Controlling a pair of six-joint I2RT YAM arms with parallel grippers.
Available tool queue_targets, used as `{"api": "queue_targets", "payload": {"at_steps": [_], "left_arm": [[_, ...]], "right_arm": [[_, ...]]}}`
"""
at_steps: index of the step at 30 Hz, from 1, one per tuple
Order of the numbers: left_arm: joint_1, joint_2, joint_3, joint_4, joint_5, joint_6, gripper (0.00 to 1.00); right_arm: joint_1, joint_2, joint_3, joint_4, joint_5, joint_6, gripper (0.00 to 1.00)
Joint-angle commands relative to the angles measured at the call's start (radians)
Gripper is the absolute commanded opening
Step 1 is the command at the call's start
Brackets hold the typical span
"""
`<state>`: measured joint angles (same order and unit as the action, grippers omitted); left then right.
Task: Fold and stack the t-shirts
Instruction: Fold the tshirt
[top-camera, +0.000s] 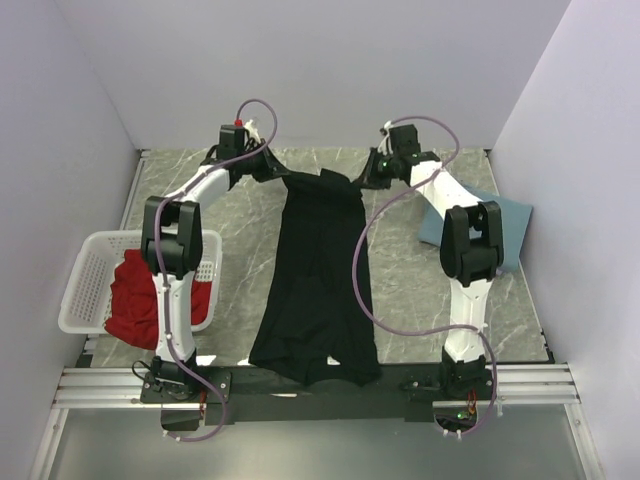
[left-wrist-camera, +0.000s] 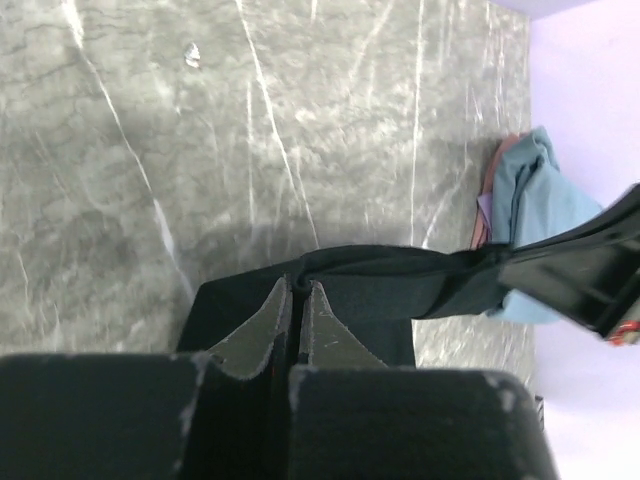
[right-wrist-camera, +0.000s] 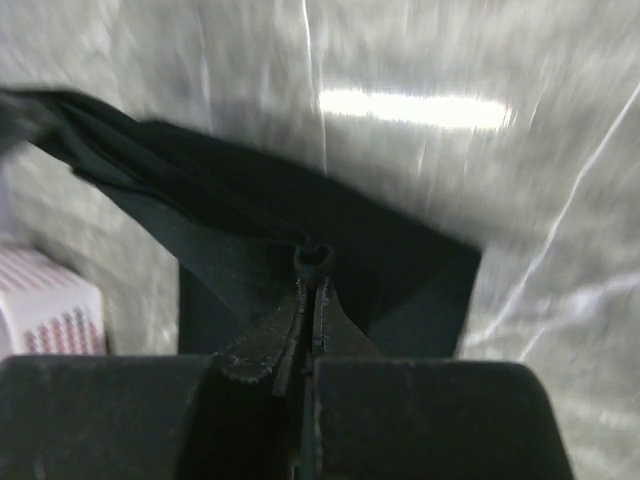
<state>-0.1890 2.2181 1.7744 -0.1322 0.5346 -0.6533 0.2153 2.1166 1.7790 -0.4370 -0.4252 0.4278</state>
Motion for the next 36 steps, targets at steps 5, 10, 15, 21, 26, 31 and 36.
{"api": "queue_targets", "payload": {"at_steps": [5, 10, 15, 21, 26, 31, 36], "left_arm": [[-0.033, -0.173, -0.142, -0.05, -0.002, 0.121, 0.0], [-0.058, -0.29, -0.281, -0.067, -0.019, 0.161, 0.0], [-0.079, -0.408, -0.394, -0.093, -0.047, 0.19, 0.0], [-0.104, -0.52, -0.539, -0.109, -0.077, 0.222, 0.0], [-0.11, -0.567, -0.636, -0.112, -0.084, 0.233, 0.0], [-0.122, -0.592, -0.699, -0.133, -0.073, 0.241, 0.0], [-0.135, -0.618, -0.748, -0.156, -0.051, 0.261, 0.0]], "right_arm": [[0.044, -0.204, -0.202, 0.006, 0.04, -0.064, 0.0], [0.065, -0.318, -0.357, 0.029, 0.068, -0.054, 0.0], [0.093, -0.397, -0.475, 0.037, 0.091, -0.049, 0.0], [0.137, -0.457, -0.573, 0.043, 0.123, -0.047, 0.0], [0.185, -0.48, -0.645, 0.075, 0.146, -0.021, 0.0], [0.213, -0.498, -0.725, 0.115, 0.178, 0.009, 0.0], [0.226, -0.546, -0.776, 0.121, 0.215, 0.035, 0.0]]}}
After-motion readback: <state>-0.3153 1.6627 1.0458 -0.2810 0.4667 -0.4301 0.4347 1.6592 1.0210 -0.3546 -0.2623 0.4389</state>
